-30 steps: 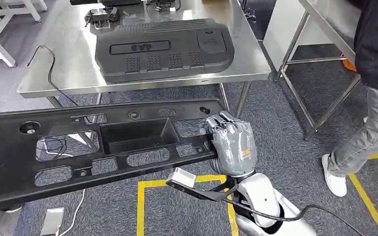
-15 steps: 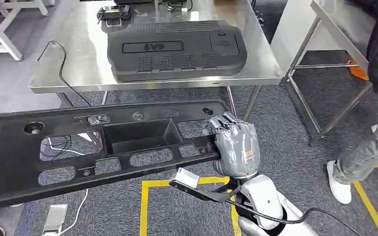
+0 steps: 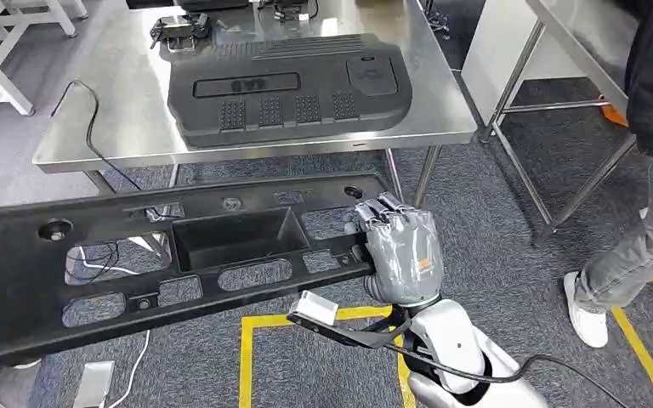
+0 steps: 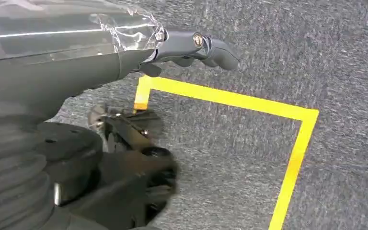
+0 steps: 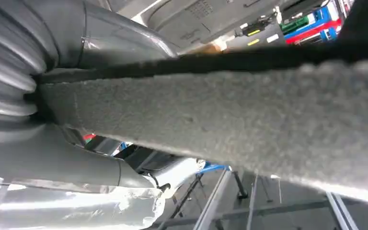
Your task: Take the parts from the cabinet and place them on the table.
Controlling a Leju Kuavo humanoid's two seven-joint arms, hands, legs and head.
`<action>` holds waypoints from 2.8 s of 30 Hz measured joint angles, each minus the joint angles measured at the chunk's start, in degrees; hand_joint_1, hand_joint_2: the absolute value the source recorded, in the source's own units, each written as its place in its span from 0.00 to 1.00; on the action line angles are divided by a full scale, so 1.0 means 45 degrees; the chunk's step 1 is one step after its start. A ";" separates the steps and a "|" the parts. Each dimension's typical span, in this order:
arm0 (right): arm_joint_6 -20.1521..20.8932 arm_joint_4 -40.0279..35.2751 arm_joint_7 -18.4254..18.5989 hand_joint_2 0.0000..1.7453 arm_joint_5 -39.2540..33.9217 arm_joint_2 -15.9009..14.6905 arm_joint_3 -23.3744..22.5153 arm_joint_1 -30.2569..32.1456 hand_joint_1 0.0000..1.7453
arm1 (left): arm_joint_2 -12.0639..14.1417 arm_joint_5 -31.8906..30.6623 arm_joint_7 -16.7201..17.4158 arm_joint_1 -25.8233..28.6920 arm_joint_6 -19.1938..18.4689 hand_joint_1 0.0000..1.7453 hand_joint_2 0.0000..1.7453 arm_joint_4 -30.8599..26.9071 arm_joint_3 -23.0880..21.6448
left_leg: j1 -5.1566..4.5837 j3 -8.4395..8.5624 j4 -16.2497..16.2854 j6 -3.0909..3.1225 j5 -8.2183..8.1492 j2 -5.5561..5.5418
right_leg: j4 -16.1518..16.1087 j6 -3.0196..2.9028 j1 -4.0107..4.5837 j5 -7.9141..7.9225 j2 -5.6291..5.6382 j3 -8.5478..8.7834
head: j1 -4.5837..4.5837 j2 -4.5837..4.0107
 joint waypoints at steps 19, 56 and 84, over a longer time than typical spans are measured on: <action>0.0170 -0.0034 0.0015 1.00 -0.0136 -0.0015 0.0000 -0.0074 1.00 | -0.0005 -0.0005 0.0005 -0.0047 -0.0083 0.00 1.00 0.0000 0.0000 | -0.0076 0.0425 -0.0527 0.0188 -0.0297 0.0001 | -0.0086 0.0214 0.0120 0.0236 0.0078 -0.0265 | 0.0258 0.0000; 0.0476 -0.0102 0.0034 1.00 -0.0136 -0.0111 0.0000 -0.0155 1.00 | -0.0146 0.0049 0.0155 -0.0197 -0.0029 0.00 1.00 0.0000 0.0000 | 0.0020 -0.0873 0.2696 -0.0256 -0.2046 0.0028 | -0.0170 -0.0129 -0.0007 0.0039 -0.0007 -0.0004 | 0.0039 0.0000; 0.0729 -0.0155 0.0107 1.00 -0.0131 -0.0141 0.0005 -0.0118 1.00 | -0.0165 0.0000 0.0019 -0.0076 0.0126 0.00 1.00 0.0005 0.0000 | -0.0090 0.1027 0.0281 -0.0101 -0.1257 0.0030 | -0.0137 -0.0093 0.0016 0.0306 0.0001 -0.0258 | 0.0180 0.0000</action>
